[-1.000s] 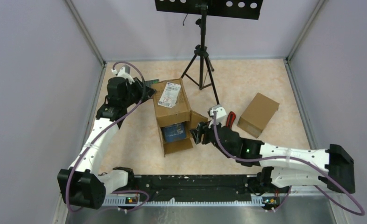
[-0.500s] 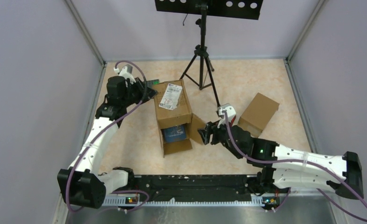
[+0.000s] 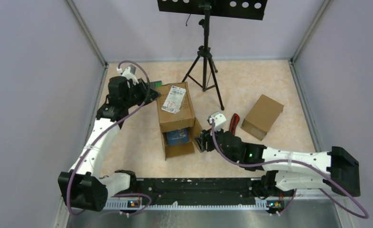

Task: Unpack the express box
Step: Open the express box at the center of the board.

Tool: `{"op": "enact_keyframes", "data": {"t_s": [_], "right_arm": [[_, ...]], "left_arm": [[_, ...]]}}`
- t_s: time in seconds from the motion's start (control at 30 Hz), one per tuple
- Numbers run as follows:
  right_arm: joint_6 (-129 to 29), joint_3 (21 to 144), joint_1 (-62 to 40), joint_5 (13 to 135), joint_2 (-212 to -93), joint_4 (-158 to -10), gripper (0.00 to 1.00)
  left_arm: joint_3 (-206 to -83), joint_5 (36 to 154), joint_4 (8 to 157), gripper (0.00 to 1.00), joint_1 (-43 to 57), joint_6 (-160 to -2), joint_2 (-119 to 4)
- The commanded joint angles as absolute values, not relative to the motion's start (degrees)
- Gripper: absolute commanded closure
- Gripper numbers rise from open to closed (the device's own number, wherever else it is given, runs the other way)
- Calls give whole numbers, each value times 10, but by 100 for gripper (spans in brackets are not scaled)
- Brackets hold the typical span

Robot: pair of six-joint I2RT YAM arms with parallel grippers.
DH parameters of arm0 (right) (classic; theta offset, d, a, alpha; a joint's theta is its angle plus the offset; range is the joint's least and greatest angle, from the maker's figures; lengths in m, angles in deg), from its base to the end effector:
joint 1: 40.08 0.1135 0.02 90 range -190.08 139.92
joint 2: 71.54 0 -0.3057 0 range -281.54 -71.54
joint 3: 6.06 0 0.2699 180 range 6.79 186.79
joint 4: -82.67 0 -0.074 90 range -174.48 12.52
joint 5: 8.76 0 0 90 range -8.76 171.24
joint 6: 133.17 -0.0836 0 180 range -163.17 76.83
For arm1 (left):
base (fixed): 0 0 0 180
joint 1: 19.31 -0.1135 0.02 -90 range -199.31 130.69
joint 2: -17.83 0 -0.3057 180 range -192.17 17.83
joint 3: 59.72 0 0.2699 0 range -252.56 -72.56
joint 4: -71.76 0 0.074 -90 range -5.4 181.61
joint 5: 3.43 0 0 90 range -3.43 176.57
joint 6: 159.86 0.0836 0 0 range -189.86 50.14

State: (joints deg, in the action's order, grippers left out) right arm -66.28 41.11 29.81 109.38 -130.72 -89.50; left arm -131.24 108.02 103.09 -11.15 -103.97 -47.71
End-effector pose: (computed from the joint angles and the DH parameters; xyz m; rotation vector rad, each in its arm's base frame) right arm 0.1286 0.2365 0.2697 -0.4465 1.8733 0.6390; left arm 0.2917 -0.0727 0.3549 -0.2228 2.0713 -0.8373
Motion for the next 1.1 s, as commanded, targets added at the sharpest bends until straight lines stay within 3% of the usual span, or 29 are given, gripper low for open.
{"op": "enact_keyframes", "data": {"t_s": [0.0, 0.13, 0.33, 0.43, 0.6, 0.77, 1.07], "right_arm": [[-678, 396, 293, 1097, -1360, -1010, 55], [-691, 445, 285, 1152, -1396, -982, 100], [-744, 600, 257, 1219, -1438, -792, 100], [-757, 653, 252, 1213, -1469, -745, 100], [-772, 714, 251, 1201, -1492, -713, 100], [-751, 740, 234, 1166, -1507, -727, 100], [-716, 703, 205, 1065, -1482, -794, 100]], "left_arm": [[-1330, 1101, 1091, 71, -110, -1003, -492], [-1356, 1132, 1093, 58, -110, -970, -498], [-1437, 1159, 1138, 14, -104, -889, -480], [-1475, 1124, 1180, 2, -86, -862, -459], [-1480, 1041, 1249, 2, -44, -852, -408], [-1411, 933, 1273, 2, 0, -874, -328], [-1292, 922, 1180, 8, 7, -881, -317]]}}
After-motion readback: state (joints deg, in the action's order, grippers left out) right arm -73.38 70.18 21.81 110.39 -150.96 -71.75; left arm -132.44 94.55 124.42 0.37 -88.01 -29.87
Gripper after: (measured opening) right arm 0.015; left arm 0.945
